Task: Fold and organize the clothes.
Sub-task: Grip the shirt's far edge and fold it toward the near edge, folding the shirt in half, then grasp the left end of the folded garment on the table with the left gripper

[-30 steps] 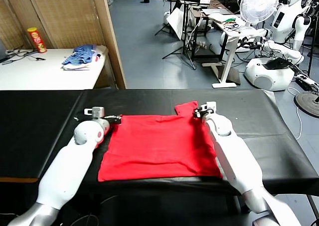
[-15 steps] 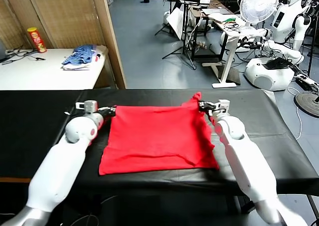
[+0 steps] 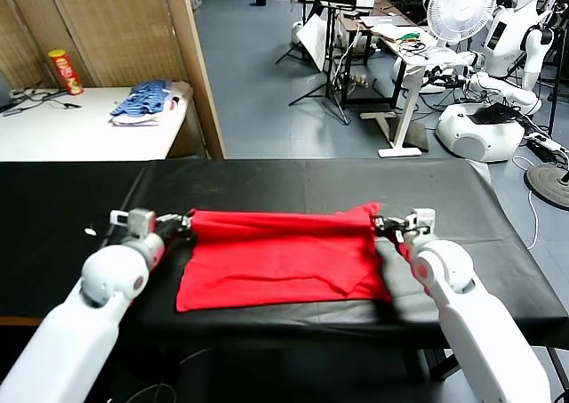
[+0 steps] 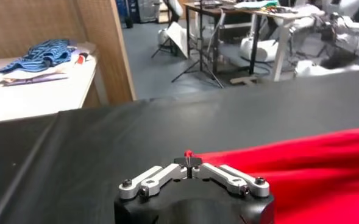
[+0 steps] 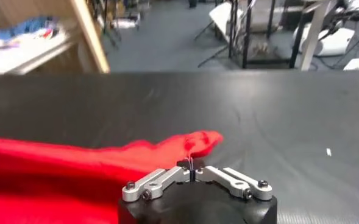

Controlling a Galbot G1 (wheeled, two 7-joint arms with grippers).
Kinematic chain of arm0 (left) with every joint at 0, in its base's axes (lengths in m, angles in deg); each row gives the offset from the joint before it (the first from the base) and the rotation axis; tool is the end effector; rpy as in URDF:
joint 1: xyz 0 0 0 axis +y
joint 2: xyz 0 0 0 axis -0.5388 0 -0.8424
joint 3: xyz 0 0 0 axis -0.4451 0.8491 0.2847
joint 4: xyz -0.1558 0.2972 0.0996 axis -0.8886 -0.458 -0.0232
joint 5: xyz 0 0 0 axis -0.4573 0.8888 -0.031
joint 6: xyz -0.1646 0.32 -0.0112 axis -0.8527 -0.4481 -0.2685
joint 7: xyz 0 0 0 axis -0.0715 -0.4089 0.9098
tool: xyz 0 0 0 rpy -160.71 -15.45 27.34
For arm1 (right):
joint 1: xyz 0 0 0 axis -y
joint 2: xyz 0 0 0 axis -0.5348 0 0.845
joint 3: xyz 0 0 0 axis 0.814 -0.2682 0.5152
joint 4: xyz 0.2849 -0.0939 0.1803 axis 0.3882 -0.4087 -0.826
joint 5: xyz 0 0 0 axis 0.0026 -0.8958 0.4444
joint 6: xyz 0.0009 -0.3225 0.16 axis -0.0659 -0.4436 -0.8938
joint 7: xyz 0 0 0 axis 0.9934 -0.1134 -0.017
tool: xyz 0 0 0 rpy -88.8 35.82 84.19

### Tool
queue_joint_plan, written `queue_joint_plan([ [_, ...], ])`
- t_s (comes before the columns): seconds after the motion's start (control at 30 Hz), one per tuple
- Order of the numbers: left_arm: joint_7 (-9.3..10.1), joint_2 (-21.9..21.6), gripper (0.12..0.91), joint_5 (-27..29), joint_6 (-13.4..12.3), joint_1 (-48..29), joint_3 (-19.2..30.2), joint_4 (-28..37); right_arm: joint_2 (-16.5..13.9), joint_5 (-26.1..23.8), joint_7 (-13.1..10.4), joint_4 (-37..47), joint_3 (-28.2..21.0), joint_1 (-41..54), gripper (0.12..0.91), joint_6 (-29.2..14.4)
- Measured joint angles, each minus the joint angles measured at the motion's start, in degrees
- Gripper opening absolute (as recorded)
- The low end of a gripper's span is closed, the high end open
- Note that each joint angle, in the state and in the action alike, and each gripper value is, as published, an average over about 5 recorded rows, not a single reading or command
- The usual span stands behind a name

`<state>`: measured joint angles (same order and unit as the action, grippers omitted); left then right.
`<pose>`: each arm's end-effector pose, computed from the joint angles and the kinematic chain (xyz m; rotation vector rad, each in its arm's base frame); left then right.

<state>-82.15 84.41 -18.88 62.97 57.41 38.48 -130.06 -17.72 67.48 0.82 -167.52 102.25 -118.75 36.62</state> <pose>0.3306 0.0922 -0.2024 -0.2377 -2.6304 -0.2675 0.3532 -0.0743 -0.2322 0.3174 -2.5430 0.0348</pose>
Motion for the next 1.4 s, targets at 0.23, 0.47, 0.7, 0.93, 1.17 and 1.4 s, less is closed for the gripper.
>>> queue_joint_plan([
  [0.23, 0.01, -0.7, 0.127, 3.78, 0.27, 5.98, -1.91, -5.2, -1.61, -0.38, -0.49, -4.47, 0.1, -3.16, 0.122, 0.04],
  [0.47, -0.59, -0.35, 0.127, 7.89, 0.26, 11.17, -2.83, -7.25, -1.69, -2.0, -0.47, -6.33, 0.17, -4.99, 0.122, 0.04],
  [0.7, -0.92, 0.91, 0.185, 9.42, 0.27, 14.82, -2.68, -8.1, -2.21, -2.18, -0.47, -8.66, 1.75, -7.33, 0.263, 0.04],
  [0.93, -1.02, -0.08, 0.587, 8.22, 0.27, 17.08, -4.05, -10.08, -2.98, -1.6, -0.87, -12.16, 5.74, -9.96, 0.655, 0.03],
  [1.17, 2.48, -0.6, 0.795, 1.13, 0.1, 14.44, -5.23, -10.34, 0.67, -6.74, -2.7, -8.12, 6.43, -5.82, 0.794, -1.56],
  [1.4, 4.83, 2.77, 0.798, -6.76, -3.67, 5.55, -1.73, -1.8, 5.72, -9.87, -1.94, 1.56, 2.66, 0.58, 0.798, -2.98],
])
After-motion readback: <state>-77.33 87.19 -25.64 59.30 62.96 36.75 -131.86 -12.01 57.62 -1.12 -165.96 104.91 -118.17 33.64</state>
